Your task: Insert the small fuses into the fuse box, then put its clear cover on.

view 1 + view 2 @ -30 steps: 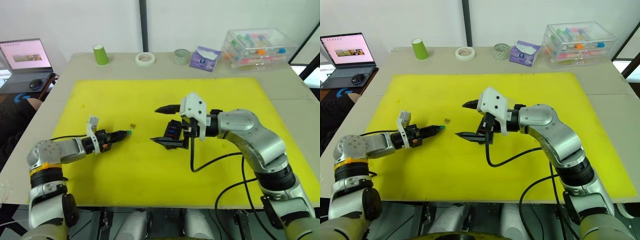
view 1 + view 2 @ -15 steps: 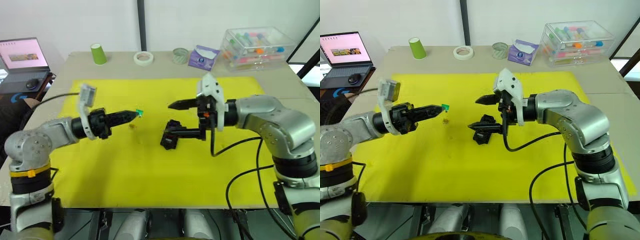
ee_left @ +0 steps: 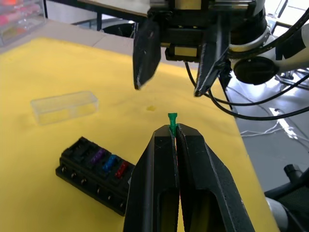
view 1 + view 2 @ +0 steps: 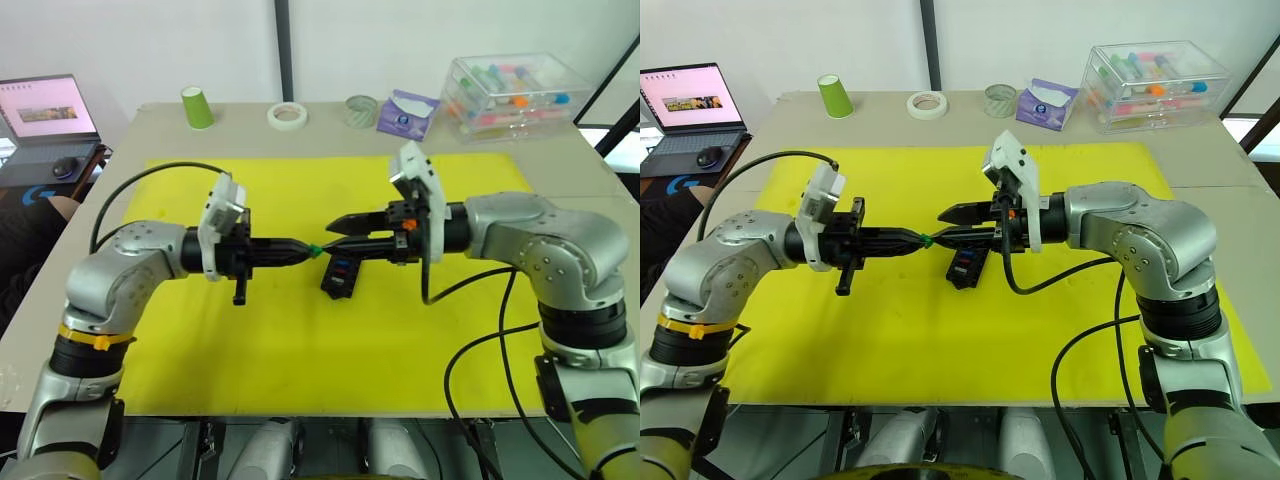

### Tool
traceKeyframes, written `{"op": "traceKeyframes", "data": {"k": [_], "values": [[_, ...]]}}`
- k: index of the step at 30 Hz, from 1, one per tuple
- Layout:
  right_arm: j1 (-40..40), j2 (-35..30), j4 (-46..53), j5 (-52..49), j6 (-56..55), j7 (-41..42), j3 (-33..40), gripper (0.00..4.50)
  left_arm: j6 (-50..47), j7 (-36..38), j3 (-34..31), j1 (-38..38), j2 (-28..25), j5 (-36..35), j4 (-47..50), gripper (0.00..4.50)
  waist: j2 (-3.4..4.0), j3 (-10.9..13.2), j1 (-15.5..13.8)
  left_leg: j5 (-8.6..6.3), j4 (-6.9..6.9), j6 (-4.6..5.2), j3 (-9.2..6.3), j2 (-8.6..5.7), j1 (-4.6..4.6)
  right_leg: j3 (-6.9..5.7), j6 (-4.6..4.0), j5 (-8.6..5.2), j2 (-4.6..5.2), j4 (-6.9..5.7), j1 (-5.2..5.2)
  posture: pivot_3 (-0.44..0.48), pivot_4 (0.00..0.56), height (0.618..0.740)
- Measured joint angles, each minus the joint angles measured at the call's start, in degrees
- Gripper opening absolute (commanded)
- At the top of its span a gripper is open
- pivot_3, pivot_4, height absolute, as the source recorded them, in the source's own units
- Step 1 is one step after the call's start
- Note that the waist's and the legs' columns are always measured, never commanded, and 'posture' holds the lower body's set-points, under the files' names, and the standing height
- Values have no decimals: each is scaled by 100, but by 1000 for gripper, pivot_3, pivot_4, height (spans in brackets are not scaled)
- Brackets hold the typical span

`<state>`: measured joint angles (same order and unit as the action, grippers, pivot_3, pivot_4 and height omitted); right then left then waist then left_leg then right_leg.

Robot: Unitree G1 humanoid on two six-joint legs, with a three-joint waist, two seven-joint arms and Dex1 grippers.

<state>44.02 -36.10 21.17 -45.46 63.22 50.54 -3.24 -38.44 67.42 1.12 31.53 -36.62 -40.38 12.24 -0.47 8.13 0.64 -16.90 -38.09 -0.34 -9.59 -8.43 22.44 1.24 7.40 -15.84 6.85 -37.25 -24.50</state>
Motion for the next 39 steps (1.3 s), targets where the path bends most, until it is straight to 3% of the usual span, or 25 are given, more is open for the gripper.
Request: {"op": "traceKeyframes", "data": {"k": [12, 15, 19, 28, 29, 31, 33, 39], "values": [[-83, -52, 16, -31, -43, 22, -98, 1988, 250, 78, 26, 66, 69, 118, -42, 0, 0, 0, 0, 0, 0, 0, 0, 0, 0, 0, 0, 0, -1, 0, 0, 0, 150, 740], [-83, -48, 15, -35, -47, 14, -98, 1499, 262, 95, 28, 69, 70, 123, -59, 0, 0, 0, 3, 0, 0, 0, 0, 0, 0, 0, 0, 0, -1, 0, -1, 0, 150, 740], [-83, -46, 11, -37, -47, 3, -98, 80, 291, 126, 40, 69, 71, 155, -67, 0, 0, 0, 0, 0, 0, 0, 0, 0, 0, -1, 0, 0, -1, 0, 0, 0, 150, 740], [-87, -34, 5, -107, 28, -20, -79, 8, 402, 204, 45, 76, 76, 234, -69, 0, 0, 0, 0, 0, 0, 0, -1, 0, 0, -1, 0, 0, -1, 0, 0, 0, 150, 740], [-86, -33, 2, -133, 55, -37, -74, 0, 402, 194, 45, 76, 76, 240, -67, 374, 0, 0, 1, 0, 0, 0, -1, 0, 0, -1, 0, 0, -1, 0, 0, 0, 150, 740], [-81, -48, 1, -160, 64, -39, -73, 0, 388, 149, 47, 67, 76, 257, -67, 707, 0, 0, 1, 0, 0, 0, 0, 0, 0, -1, 0, 0, -1, 0, 0, 0, 150, 740], [-73, -139, 4, -152, 71, -28, -89, 0, 380, 118, 47, 36, 54, 298, -69, 1407, 0, 0, 0, 0, 0, 0, 0, 0, 0, -1, 0, 0, -1, 0, 0, 0, 150, 740], [295, -1201, 96, 887, -35, -99, -998, 0, 863, 95, 260, -297, -165, 930, -214, 3584, 3, 3, -3, 0, 1, 0, 1, 0, 1, -1, 0, 0, -1, 0, -4, 0, 150, 740]]}}
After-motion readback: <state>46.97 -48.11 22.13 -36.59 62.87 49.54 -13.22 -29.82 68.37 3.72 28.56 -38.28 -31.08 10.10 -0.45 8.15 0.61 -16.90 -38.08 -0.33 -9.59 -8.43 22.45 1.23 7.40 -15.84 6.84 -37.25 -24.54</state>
